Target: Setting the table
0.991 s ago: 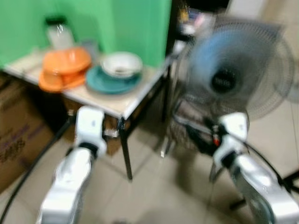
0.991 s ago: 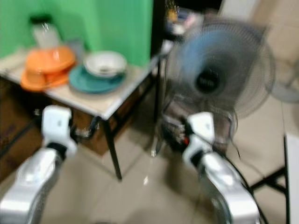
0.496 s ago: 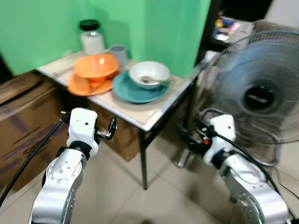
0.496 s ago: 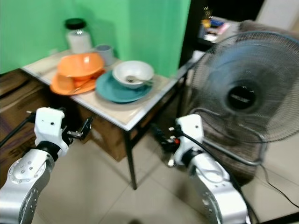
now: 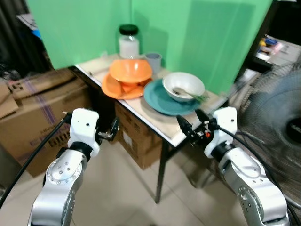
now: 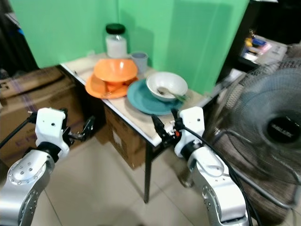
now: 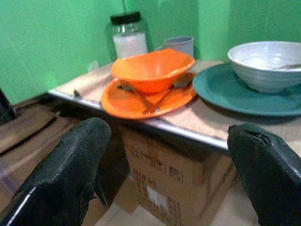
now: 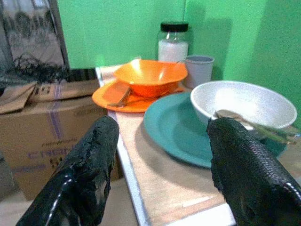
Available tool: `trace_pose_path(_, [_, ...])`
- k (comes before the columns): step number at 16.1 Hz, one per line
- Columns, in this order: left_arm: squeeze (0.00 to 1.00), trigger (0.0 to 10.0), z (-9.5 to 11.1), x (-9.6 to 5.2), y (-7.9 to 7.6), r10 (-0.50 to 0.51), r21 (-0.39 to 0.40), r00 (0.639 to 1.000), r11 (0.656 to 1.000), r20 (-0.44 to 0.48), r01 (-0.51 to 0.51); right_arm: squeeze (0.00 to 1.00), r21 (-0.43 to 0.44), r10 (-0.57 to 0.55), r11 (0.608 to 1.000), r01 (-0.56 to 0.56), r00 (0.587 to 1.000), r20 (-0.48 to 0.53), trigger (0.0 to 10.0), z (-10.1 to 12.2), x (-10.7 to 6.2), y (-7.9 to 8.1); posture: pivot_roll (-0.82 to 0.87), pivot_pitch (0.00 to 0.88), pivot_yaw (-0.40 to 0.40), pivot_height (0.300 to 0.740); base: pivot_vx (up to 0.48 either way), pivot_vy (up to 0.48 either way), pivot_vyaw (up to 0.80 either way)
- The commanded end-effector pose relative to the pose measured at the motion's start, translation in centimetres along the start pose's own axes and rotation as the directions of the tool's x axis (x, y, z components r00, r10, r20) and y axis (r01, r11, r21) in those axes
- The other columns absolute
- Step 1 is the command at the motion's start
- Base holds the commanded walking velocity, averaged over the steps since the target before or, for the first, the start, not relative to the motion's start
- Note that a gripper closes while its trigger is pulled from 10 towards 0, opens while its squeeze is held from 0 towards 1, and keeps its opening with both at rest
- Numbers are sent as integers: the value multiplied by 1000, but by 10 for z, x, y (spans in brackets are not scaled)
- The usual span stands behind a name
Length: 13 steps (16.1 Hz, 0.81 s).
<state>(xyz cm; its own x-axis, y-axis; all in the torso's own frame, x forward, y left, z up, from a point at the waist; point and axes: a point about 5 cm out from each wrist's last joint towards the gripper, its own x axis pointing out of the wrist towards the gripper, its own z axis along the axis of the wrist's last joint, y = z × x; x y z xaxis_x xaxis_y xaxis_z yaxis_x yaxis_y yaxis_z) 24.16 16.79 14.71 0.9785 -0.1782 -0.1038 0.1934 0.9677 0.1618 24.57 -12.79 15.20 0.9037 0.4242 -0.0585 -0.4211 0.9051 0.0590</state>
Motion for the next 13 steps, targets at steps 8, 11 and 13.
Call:
trace_pose_path(8, [0, 10000, 9, 6, -11, -144, 48, 989, 989, 20, 143, 0, 102, -56, 993, 56, 998, 6, 10000, 14, 9, -8, 93, 0, 25, 740, 302, 0, 0])
trace_pose_path(11, [0, 10000, 12, 4, -18, -217, 61, 976, 975, 14, 216, 0, 76, -75, 994, 73, 997, 33, 10000, 22, 10, -12, 94, 0, 32, 740, 293, 0, 0])
trace_pose_path(13, [0, 10000, 6, 6, -15, -190, 71, 982, 979, 0, 189, 0, 85, -59, 995, 55, 997, 46, 10000, 26, 13, -12, 93, 0, 39, 740, 279, 0, 0])
